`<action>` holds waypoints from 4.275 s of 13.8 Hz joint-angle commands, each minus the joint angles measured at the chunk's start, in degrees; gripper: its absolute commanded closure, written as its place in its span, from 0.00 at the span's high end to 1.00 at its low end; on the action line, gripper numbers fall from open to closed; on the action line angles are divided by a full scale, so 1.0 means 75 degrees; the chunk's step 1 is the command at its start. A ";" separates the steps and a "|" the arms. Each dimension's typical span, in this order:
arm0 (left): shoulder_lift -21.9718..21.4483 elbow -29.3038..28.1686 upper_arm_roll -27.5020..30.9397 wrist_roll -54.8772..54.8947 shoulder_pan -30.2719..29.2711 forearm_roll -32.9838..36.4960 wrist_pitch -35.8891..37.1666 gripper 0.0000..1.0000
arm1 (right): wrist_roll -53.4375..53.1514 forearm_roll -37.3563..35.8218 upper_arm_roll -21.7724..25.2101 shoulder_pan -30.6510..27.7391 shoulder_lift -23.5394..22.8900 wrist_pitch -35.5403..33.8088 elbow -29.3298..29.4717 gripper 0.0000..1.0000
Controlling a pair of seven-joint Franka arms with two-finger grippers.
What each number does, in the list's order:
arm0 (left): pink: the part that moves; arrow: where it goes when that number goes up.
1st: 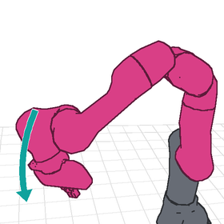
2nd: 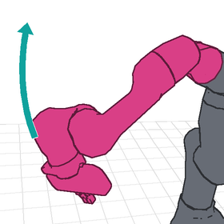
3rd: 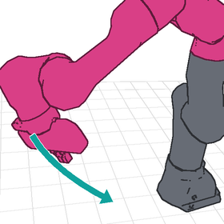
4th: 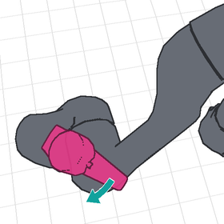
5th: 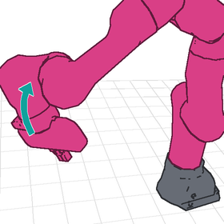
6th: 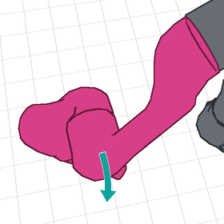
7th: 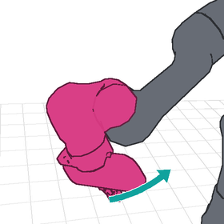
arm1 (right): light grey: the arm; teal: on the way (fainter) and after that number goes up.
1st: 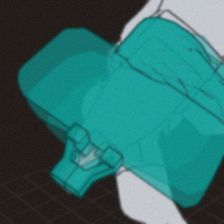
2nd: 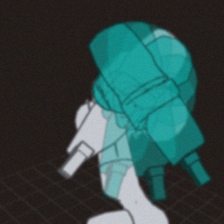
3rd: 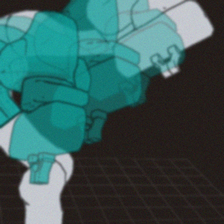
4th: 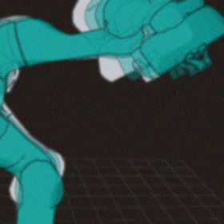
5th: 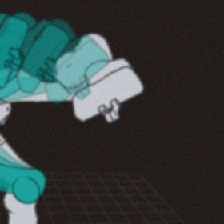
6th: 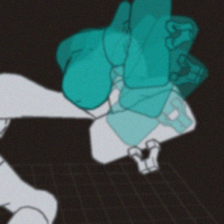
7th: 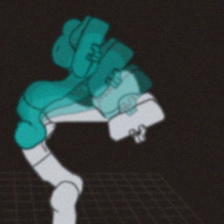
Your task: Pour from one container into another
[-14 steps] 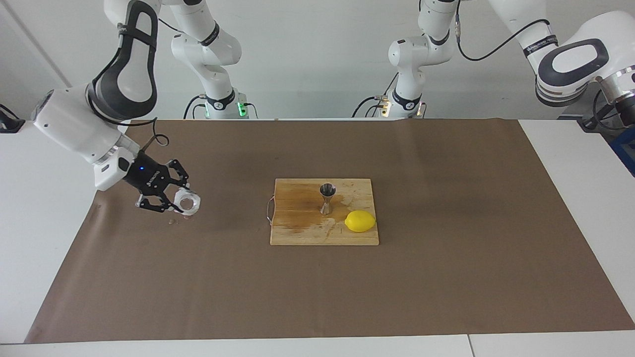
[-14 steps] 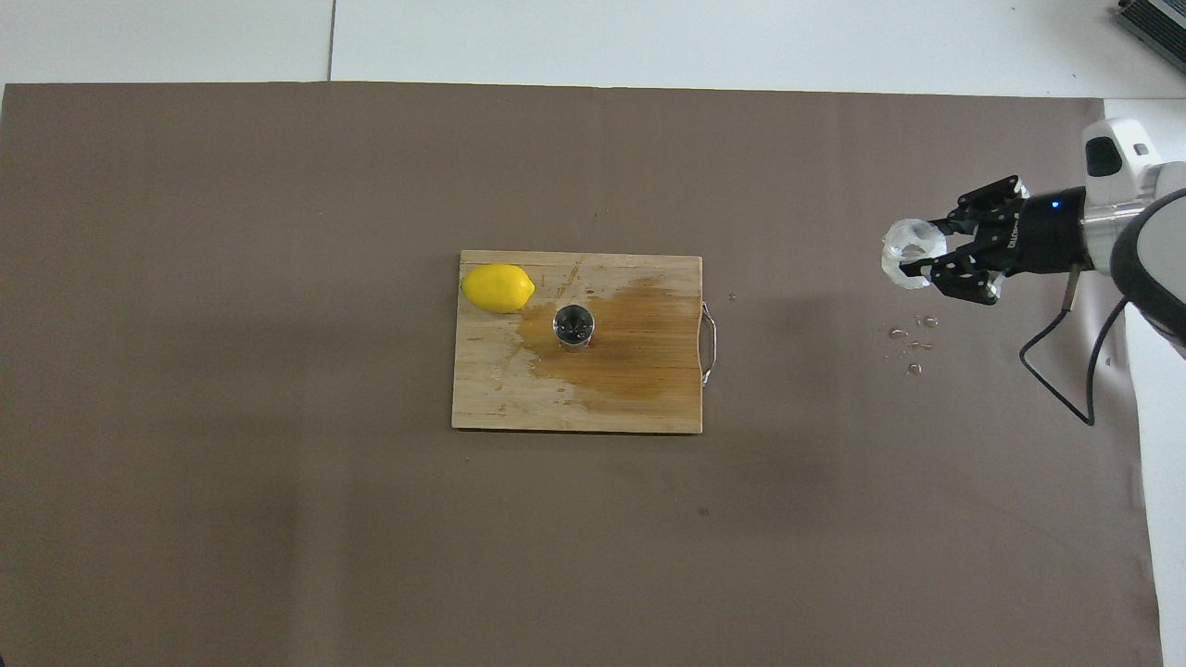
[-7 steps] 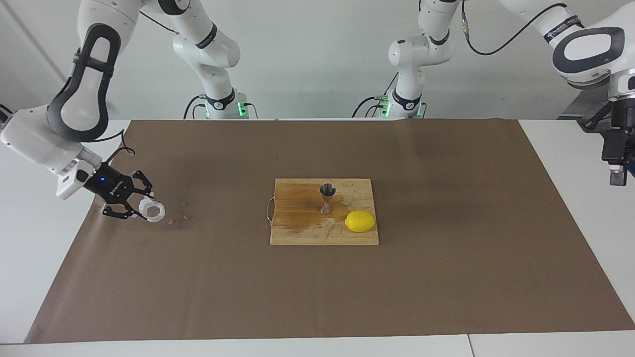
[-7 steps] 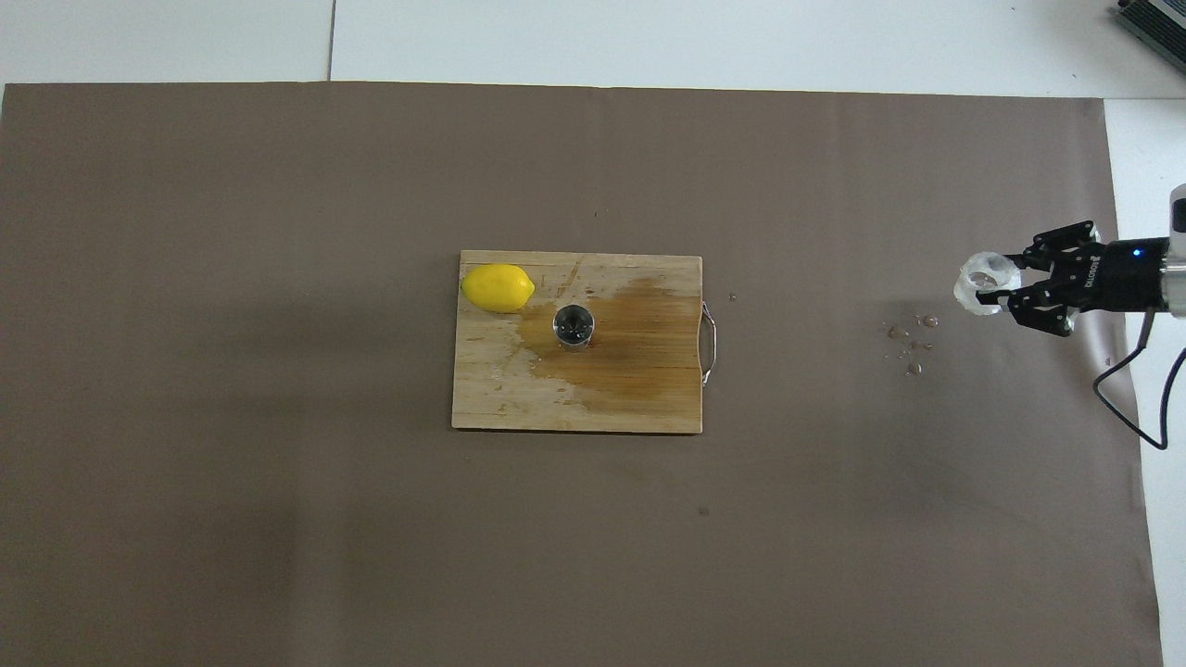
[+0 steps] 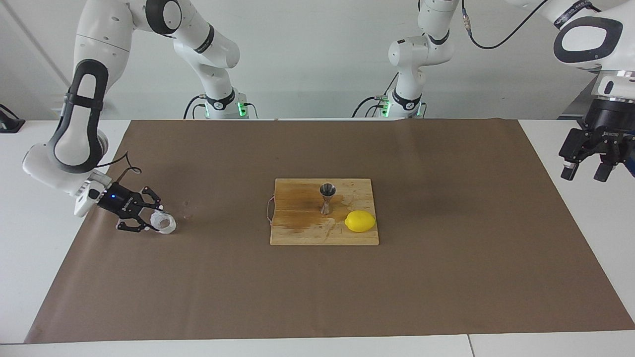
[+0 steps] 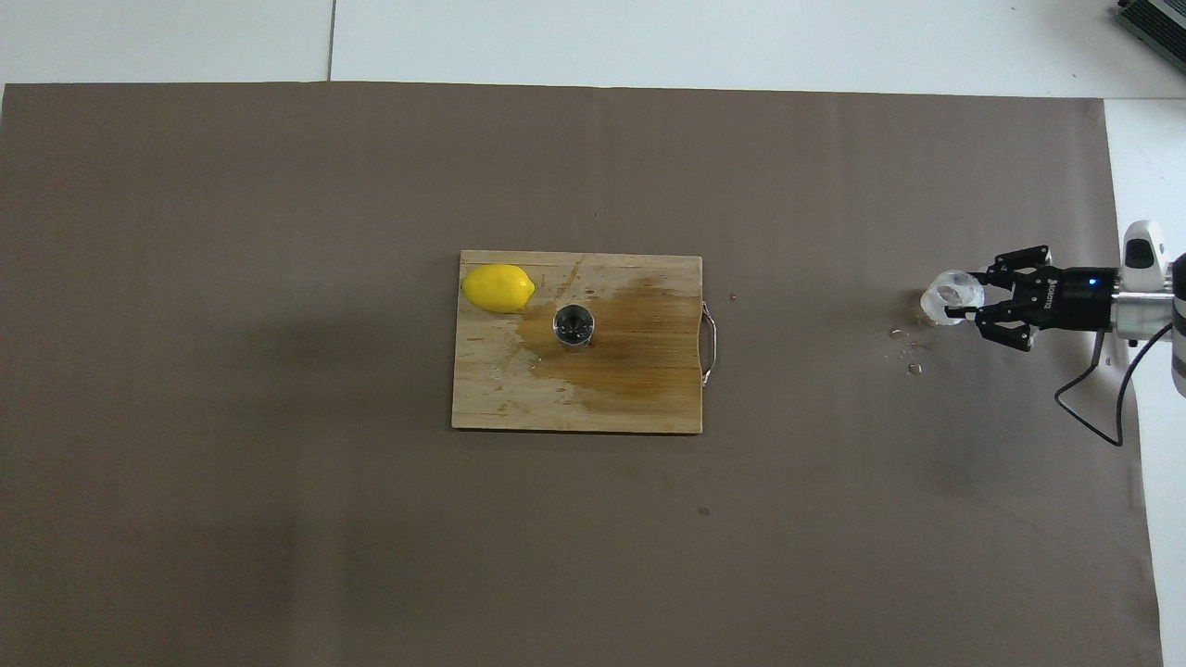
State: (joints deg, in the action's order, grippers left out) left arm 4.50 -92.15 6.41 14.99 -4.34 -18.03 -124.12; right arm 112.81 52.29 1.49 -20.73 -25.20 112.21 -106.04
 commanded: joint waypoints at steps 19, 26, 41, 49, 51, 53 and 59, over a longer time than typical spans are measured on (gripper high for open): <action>-0.0951 -0.0686 0.0013 -0.1647 0.2243 0.2392 0.3998 1.00 | -0.4267 -0.2410 -0.0011 0.1345 0.1988 0.0600 0.0416 1.00; -0.1150 -0.1073 -0.0022 -0.1635 0.2442 0.2884 0.3835 1.00 | -1.0697 -0.5516 -0.0034 0.2551 0.2317 0.0765 0.1096 1.00; -0.1139 -0.1061 0.0024 -0.2185 0.2313 0.2861 0.3565 1.00 | -1.5123 -0.6984 0.0177 0.2471 0.3640 -0.2386 0.1870 1.00; -0.1139 -0.1061 0.0024 -0.2197 0.2302 0.2861 0.3612 1.00 | -1.5030 -0.7453 0.0165 0.2483 0.3899 -0.2997 0.2280 1.00; -0.1139 -0.1061 0.0024 -0.2209 0.2302 0.2861 0.3600 1.00 | -1.5030 -0.7441 0.0118 0.2576 0.3980 -0.3311 0.2221 1.00; -0.1139 -0.1049 0.0024 -0.2209 0.2302 0.2861 0.3612 1.00 | -1.4866 -0.7441 0.0083 0.2600 0.3981 -0.3639 0.2256 1.00; -0.1139 -0.1049 0.0024 -0.2209 0.2302 0.2861 0.3624 1.00 | -1.4209 -0.7033 -0.0129 0.2472 0.3934 -0.3864 0.2221 1.00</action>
State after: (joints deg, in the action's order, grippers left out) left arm -2.37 -98.06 6.71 -0.70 13.00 2.21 -95.97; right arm 4.05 -2.74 0.10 -0.95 4.09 83.81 -89.07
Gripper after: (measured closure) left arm 0.000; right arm 0.000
